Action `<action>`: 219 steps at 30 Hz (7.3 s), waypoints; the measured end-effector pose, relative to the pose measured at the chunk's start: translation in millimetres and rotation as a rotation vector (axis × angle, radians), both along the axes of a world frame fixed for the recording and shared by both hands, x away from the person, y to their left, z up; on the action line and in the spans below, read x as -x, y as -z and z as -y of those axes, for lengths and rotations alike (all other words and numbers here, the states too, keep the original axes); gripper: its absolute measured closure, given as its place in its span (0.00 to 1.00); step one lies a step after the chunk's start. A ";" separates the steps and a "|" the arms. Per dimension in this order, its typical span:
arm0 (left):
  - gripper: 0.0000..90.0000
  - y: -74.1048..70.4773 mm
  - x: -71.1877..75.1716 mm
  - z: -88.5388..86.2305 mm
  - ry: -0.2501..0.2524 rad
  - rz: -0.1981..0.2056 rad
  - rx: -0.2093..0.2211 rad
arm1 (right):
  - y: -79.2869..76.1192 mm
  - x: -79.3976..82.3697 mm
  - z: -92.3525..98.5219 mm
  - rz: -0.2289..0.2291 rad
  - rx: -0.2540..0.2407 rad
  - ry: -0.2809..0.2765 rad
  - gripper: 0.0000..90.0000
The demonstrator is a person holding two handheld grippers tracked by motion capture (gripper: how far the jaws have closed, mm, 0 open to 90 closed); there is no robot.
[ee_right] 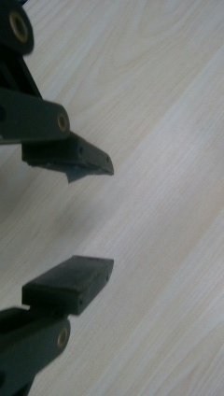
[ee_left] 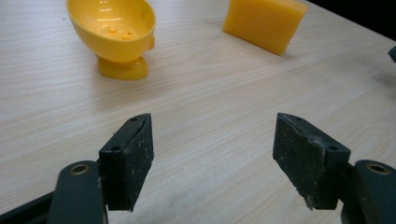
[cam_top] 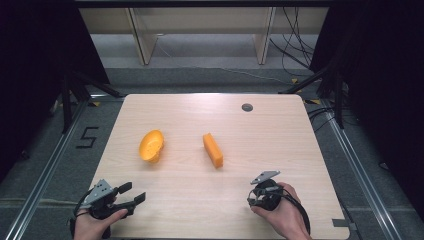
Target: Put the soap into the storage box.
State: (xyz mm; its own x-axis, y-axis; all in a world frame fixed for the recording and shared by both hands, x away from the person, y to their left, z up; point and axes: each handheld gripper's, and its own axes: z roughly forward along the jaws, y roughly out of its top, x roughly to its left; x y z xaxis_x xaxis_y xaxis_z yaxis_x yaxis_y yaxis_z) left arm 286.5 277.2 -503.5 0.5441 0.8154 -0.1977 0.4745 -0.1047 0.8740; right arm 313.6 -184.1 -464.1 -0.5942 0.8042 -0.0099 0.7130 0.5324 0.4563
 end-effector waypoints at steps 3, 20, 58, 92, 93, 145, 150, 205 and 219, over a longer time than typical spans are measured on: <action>0.31 0.1 0.0 -0.2 -0.001 0.023 -0.039 | -3.1 -1.2 2.4 0.048 -0.022 -0.002 0.61; 0.30 2.4 -2.0 4.7 0.013 0.019 -0.049 | -18.6 -46.4 -27.3 0.107 -0.132 -0.055 0.63; 0.30 3.6 -2.2 3.6 0.026 0.007 -0.059 | 14.7 -130.2 -113.2 0.165 -0.026 -0.030 0.60; 0.28 -35.6 -7.4 104.6 0.725 0.141 -0.139 | -37.3 -9.8 -69.0 0.024 -0.211 -0.787 0.68; 0.28 -36.3 -8.3 108.0 0.739 0.145 -0.158 | -37.3 -9.8 -69.0 0.024 -0.211 -0.787 0.68; 0.67 -27.9 -16.3 100.9 0.631 0.108 -0.064 | -27.4 -19.0 -20.8 0.079 -0.254 -0.635 0.35; 0.67 -29.3 -18.3 93.7 0.580 0.111 -0.042 | -19.8 -25.5 -1.8 0.114 -0.237 -0.508 0.39; 0.67 -38.5 -26.6 64.4 0.174 0.176 -0.009 | -5.2 -44.3 56.7 0.250 -0.309 -0.037 0.41; 0.67 -47.9 -34.4 56.3 0.008 0.187 0.011 | -7.6 -44.1 60.4 0.285 -0.309 0.007 0.40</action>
